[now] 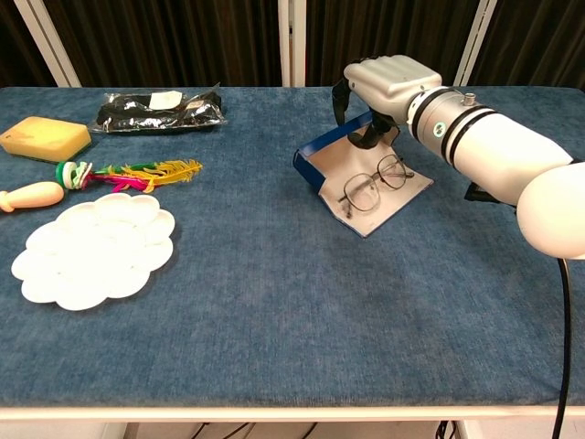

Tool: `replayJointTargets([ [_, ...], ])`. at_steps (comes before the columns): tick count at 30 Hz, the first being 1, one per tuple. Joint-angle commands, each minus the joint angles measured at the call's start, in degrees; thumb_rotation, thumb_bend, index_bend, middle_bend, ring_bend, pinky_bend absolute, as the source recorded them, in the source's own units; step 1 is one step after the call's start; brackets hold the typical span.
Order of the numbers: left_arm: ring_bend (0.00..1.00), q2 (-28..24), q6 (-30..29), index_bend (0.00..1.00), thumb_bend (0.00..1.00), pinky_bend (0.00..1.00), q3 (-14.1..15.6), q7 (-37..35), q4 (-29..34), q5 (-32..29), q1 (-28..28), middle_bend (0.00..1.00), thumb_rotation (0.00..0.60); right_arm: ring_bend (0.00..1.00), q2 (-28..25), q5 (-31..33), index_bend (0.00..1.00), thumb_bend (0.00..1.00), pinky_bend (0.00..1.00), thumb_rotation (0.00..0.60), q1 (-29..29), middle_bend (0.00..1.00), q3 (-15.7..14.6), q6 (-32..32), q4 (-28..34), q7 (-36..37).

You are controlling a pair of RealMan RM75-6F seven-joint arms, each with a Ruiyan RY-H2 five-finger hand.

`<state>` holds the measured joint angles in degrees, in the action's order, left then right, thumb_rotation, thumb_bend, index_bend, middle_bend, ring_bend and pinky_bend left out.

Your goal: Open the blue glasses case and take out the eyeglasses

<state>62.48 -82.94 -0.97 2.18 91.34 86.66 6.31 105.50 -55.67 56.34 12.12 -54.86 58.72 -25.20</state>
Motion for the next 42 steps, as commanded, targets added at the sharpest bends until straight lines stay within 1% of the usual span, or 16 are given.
replayJointTargets([
  [1, 0.83, 0.01, -0.02, 0.84, 0.39, 0.66, 0.0, -0.01, -0.01, 0.0, -0.01, 0.98, 0.6, 0.0, -0.07, 2.3, 0.69, 0.36, 0.0, 0.6, 1.22, 0.29, 1.82, 3.68, -1.32, -1.74],
  [2, 0.83, 0.01, -0.02, 0.84, 0.39, 0.66, 0.02, -0.02, -0.01, 0.01, -0.02, 0.98, 0.6, 0.0, -0.12, 3.57, 0.68, 0.36, 0.0, 0.6, 1.84, 0.28, 2.46, 5.16, -1.94, -2.78],
  [4, 0.83, 0.01, 0.02, 0.84, 0.39, 0.66, -0.01, -0.04, -0.03, -0.03, 0.01, 0.98, 0.6, 0.0, -0.54, 5.92, 0.61, 0.35, 0.0, 0.6, 2.84, 0.26, 3.52, 7.75, -2.25, -4.39],
  [6, 0.83, 0.0, 0.06, 0.84, 0.39, 0.66, -0.01, -0.07, -0.06, -0.04, 0.02, 0.98, 0.6, 0.0, -1.28, 7.88, 0.5, 0.33, 0.0, 0.6, 3.51, 0.23, 4.06, 10.08, -1.82, -5.56],
  [8, 0.83, -0.01, 0.08, 0.84, 0.39, 0.66, 0.0, -0.14, -0.06, -0.04, 0.03, 0.98, 0.6, 0.0, -2.48, 9.65, 0.35, 0.27, 0.0, 0.6, 3.86, 0.2, 4.37, 11.66, -0.42, -6.55],
  [10, 0.83, -0.01, 0.07, 0.84, 0.39, 0.66, 0.0, -0.14, -0.07, -0.03, 0.02, 0.98, 0.6, 0.0, -3.96, 10.05, 0.16, 0.19, 0.0, 0.6, 3.53, 0.17, 4.15, 11.97, 1.8, -6.72],
  [12, 0.83, -0.01, 0.12, 0.84, 0.39, 0.66, -0.02, -0.09, -0.06, -0.07, 0.05, 0.98, 0.6, 0.0, -5.47, 9.54, 0.11, 0.18, 0.0, 0.6, 2.83, 0.16, 3.84, 11.7, 4.28, -6.08],
  [15, 0.83, -0.01, 0.1, 0.84, 0.39, 0.66, 0.0, -0.07, -0.03, -0.04, 0.04, 0.98, 0.6, 0.0, -8.47, 7.4, 0.1, 0.18, 0.0, 0.6, 1.19, 0.16, 2.79, 10.96, 8.68, -4.46],
  [18, 0.83, -0.01, 0.01, 0.84, 0.39, 0.66, 0.03, -0.02, 0.02, 0.01, -0.01, 0.98, 0.6, 0.0, -11.79, 3.26, 0.11, 0.18, 0.0, 0.6, -0.9, 0.15, 1.18, 9.71, 13.09, -1.97],
  [19, 0.83, -0.02, 0.05, 0.84, 0.39, 0.66, 0.02, 0.01, 0.04, -0.03, 0.0, 0.98, 0.6, 0.0, -13.15, 1.23, 0.13, 0.18, 0.0, 0.6, -1.86, 0.15, 0.48, 9.21, 14.85, -0.53],
  [23, 0.83, -0.01, 0.01, 0.84, 0.39, 0.66, 0.02, 0.18, 0.11, -0.04, -0.01, 0.98, 0.6, 0.0, -16.54, -5.06, 0.3, 0.18, 0.0, 0.6, -4.53, 0.16, -2.34, 8.09, 18.04, 3.47],
  [24, 0.83, 0.0, -0.01, 0.84, 0.39, 0.66, 0.02, 0.22, 0.14, -0.04, -0.02, 0.98, 0.6, 0.0, -16.99, -6.14, 0.35, 0.19, 0.0, 0.6, -4.95, 0.16, -3.02, 8.12, 18.2, 4.13],
  [27, 0.83, 0.03, -0.04, 0.84, 0.39, 0.66, 0.01, 0.34, 0.16, -0.04, -0.03, 0.98, 0.6, 0.0, -17.44, -8.28, 0.41, 0.21, 0.0, 0.6, -5.83, 0.16, -4.89, 8.66, 17.53, 5.35],
  [29, 0.83, 0.03, -0.03, 0.84, 0.39, 0.66, 0.01, 0.4, 0.22, -0.06, -0.04, 0.98, 0.6, 0.0, -17.06, -9.05, 0.43, 0.21, 0.0, 0.6, -6.0, 0.16, -5.74, 9.25, 16.36, 5.59],
  [33, 0.83, 0.07, -0.03, 0.84, 0.39, 0.66, -0.07, 0.41, 0.21, -0.2, -0.03, 0.98, 0.6, 0.0, -15.73, -10.25, 0.44, 0.22, 0.0, 0.6, -6.05, 0.16, -6.42, 9.68, 14.07, 5.99],
  [42, 0.83, 0.05, 0.01, 0.84, 0.39, 0.66, -0.04, 0.28, 0.18, -0.17, -0.03, 0.98, 0.6, 0.0, -12.86, -12.22, 0.45, 0.27, 0.0, 0.6, -5.55, 0.17, -6.17, 10.33, 9.35, 7.46],
])
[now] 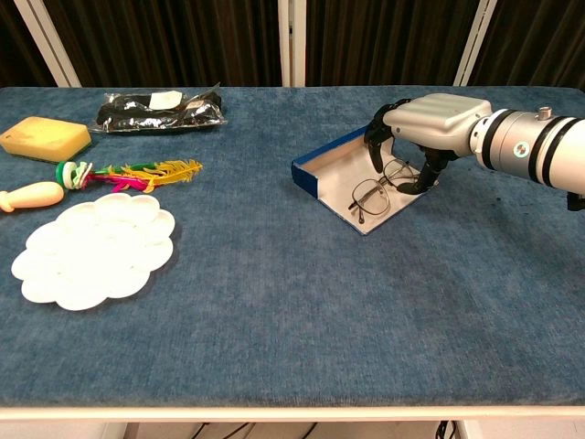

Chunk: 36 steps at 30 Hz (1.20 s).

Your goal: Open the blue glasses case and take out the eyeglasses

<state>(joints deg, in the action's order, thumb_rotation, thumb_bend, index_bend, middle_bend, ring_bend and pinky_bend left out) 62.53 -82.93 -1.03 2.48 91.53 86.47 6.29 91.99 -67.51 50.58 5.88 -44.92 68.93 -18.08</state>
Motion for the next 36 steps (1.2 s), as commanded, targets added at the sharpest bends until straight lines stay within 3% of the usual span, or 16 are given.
replayJointTargets([
  [1, 0.83, -0.01, -0.02, 0.84, 0.39, 0.66, 0.03, -0.06, -0.01, 0.04, -0.02, 0.98, 0.6, 0.0, 1.06, -0.57, 0.45, 0.27, 0.0, 0.6, 0.33, 0.17, 0.12, 0.53, -1.38, 0.41],
  [14, 0.83, -0.04, -0.07, 0.84, 0.39, 0.66, 0.07, -0.26, -0.1, 0.16, -0.04, 0.98, 0.6, 0.0, 3.06, -1.52, 0.52, 0.35, 0.0, 0.6, 0.5, 0.19, 0.55, 1.29, -4.01, 1.19],
  [21, 0.83, -0.03, -0.08, 0.84, 0.39, 0.66, 0.07, -0.34, -0.15, 0.18, -0.04, 0.98, 0.6, 0.0, 3.08, -2.15, 0.65, 0.43, 0.0, 0.6, -0.15, 0.25, 0.6, 0.57, -4.12, 1.82],
  [27, 0.83, -0.02, -0.07, 0.84, 0.39, 0.66, 0.06, -0.27, -0.12, 0.16, -0.04, 0.98, 0.6, 0.0, 0.32, -4.72, 0.73, 0.48, 0.0, 0.6, -1.43, 0.29, 0.47, -2.19, -0.69, 3.4],
  [36, 0.83, 0.03, -0.08, 0.84, 0.39, 0.66, 0.02, 0.11, 0.02, 0.08, -0.03, 0.98, 0.6, 0.0, -6.83, -12.0, 0.74, 0.48, 0.0, 0.6, -2.19, 0.3, -0.56, -5.12, 10.29, 8.14],
])
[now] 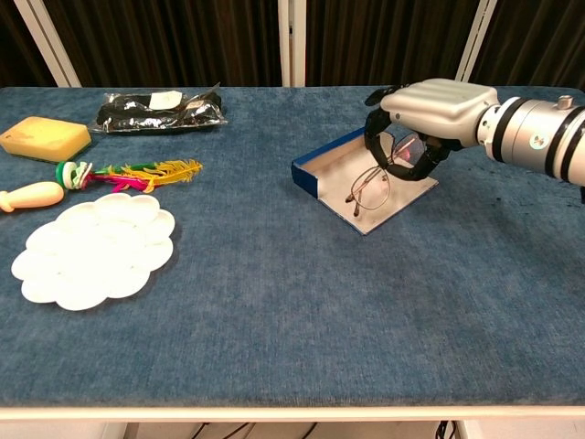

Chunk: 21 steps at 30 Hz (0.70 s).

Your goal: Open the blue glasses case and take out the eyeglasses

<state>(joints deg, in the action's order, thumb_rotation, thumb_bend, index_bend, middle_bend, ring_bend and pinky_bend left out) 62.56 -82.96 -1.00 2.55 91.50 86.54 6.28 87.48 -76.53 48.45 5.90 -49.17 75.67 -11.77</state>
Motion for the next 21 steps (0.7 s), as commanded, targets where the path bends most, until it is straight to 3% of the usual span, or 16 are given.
replayJointTargets([
  [1, 0.83, 0.01, -0.1, 0.84, 0.39, 0.66, -0.01, 0.11, 0.08, 0.01, -0.04, 0.98, 0.6, 0.0, -2.65, -3.96, 0.74, 0.48, 0.0, 0.6, 0.21, 0.3, -0.81, -0.76, 4.63, 1.97],
  [7, 0.83, 0.01, -0.11, 0.84, 0.39, 0.66, -0.02, 0.12, 0.11, -0.06, -0.07, 0.98, 0.6, 0.0, -1.89, -7.24, 0.73, 0.48, 0.0, 0.6, 2.62, 0.3, -1.79, 2.23, 8.48, 2.39],
  [14, 0.83, -0.01, -0.06, 0.84, 0.39, 0.66, -0.01, -0.11, -0.01, -0.02, -0.05, 0.98, 0.6, 0.0, 1.57, -7.54, 0.65, 0.47, 0.0, 0.6, 5.17, 0.27, -1.74, 5.52, 8.44, 0.02],
  [17, 0.83, -0.01, -0.1, 0.84, 0.39, 0.66, -0.02, -0.16, -0.01, 0.0, -0.06, 0.98, 0.6, 0.0, 2.76, -6.08, 0.48, 0.4, 0.0, 0.6, 5.93, 0.23, -1.59, 6.97, 8.17, -3.28],
  [21, 0.83, -0.02, -0.11, 0.84, 0.39, 0.66, -0.05, -0.28, 0.04, -0.05, -0.08, 0.98, 0.6, 0.0, 3.14, -2.89, 0.12, 0.24, 0.0, 0.6, 6.24, 0.15, -1.41, 8.24, 8.77, -7.9],
])
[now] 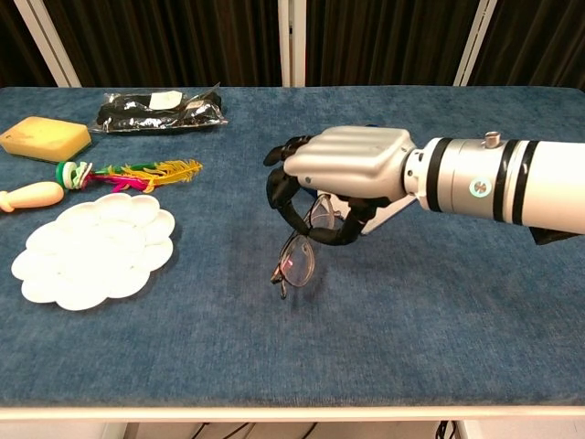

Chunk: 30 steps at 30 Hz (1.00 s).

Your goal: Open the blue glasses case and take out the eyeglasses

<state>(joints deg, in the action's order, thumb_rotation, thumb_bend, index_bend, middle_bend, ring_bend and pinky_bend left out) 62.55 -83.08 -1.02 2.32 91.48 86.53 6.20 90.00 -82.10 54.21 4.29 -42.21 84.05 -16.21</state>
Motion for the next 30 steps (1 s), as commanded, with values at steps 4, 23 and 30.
replayJointTargets([
  [4, 0.83, -0.01, 0.14, 0.84, 0.39, 0.66, 0.0, -0.05, 0.0, -0.04, 0.05, 0.98, 0.6, 0.0, -0.49, 5.88, 0.0, 0.13, 0.0, 0.6, -0.14, 0.1, 0.47, 0.59, 1.94, -6.82],
  [23, 0.83, 0.1, 0.02, 0.84, 0.39, 0.66, -0.04, 0.52, 0.16, -0.14, -0.01, 0.98, 0.6, 0.0, -21.08, 12.28, 0.0, 0.18, 0.0, 0.6, -24.81, 0.09, -1.85, -31.88, 14.83, -3.48],
  [30, 0.83, 0.16, 0.0, 0.84, 0.39, 0.66, -0.08, 0.8, 0.26, -0.22, -0.02, 0.98, 0.6, 0.0, -25.86, 6.86, 0.0, 0.18, 0.0, 0.6, -36.99, 0.09, -6.59, -43.79, 14.29, 5.69],
])
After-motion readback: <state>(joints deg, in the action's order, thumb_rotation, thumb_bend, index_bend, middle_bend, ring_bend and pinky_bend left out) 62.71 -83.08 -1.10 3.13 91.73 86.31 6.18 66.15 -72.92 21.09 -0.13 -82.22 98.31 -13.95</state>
